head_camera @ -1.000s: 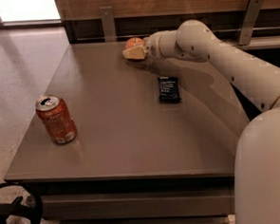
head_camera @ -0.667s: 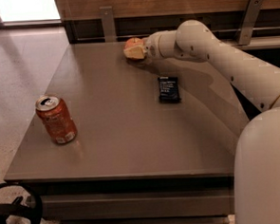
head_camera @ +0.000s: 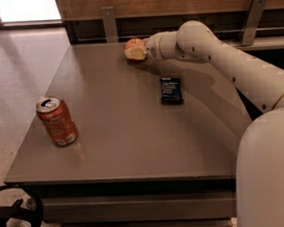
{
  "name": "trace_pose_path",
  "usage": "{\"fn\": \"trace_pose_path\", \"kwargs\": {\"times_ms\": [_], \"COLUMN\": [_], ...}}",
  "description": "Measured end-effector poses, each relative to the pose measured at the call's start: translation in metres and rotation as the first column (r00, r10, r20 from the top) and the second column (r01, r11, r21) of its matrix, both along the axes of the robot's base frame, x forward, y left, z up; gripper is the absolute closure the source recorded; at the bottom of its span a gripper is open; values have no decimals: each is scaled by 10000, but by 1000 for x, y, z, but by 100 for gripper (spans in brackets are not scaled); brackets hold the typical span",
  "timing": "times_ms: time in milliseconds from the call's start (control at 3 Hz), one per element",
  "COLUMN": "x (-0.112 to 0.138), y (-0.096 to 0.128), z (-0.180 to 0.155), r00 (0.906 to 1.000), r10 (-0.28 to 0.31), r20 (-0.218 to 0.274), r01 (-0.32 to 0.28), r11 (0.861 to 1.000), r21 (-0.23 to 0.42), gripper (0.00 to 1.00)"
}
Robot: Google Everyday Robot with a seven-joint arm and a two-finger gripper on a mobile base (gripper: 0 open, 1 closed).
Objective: Move apple near coke can
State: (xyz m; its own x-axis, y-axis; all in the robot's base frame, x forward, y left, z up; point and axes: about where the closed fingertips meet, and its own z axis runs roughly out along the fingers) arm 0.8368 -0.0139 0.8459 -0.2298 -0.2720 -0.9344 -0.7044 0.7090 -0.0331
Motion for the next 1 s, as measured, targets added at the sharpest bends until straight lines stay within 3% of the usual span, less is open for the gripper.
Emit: {"fn": "trace_pose_path", "kwargs": {"times_ms": [667,1000], "x": [-10,-32], "y": [-13,-43], "z": [26,49], "r00": [9996,9975], "r10": [52,-252], "r20": [281,659], "r01": [-55,236], "r11": [9999,9994], "r21": [114,264], "gripper": [100,100]}}
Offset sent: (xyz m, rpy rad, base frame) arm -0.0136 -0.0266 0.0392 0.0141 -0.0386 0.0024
